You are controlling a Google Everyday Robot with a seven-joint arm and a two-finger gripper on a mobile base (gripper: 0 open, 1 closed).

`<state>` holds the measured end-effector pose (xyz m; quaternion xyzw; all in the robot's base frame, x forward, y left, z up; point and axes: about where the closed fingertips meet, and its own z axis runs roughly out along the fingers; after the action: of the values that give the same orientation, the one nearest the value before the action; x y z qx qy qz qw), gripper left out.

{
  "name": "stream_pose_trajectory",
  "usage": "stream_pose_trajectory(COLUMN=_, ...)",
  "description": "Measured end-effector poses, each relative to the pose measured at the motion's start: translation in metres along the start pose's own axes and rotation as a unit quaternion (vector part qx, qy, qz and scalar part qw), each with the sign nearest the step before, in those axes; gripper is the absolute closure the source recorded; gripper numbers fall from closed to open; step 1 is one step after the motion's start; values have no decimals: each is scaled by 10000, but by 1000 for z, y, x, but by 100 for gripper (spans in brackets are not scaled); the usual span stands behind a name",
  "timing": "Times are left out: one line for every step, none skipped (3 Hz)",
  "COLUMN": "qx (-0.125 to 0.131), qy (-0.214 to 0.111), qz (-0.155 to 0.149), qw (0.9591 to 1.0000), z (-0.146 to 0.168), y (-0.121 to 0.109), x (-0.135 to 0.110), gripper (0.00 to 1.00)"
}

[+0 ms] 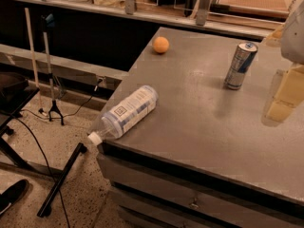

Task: Move redbull can near orange

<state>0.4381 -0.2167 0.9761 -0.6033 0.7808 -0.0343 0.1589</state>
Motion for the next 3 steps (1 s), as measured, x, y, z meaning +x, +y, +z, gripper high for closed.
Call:
stream_pose_trajectory(qx=1, qy=0, qz=0, qw=10000, z=0, y=0, x=0, gripper=0)
stream_pose_trajectory(qx=95, qy=134, qz=197, qw=9997, z=2, y=-13, x=4, gripper=0)
stream_pose_trajectory(qx=246, qy=183, qz=774, qw=9965, z=9, y=-58, x=16, gripper=0)
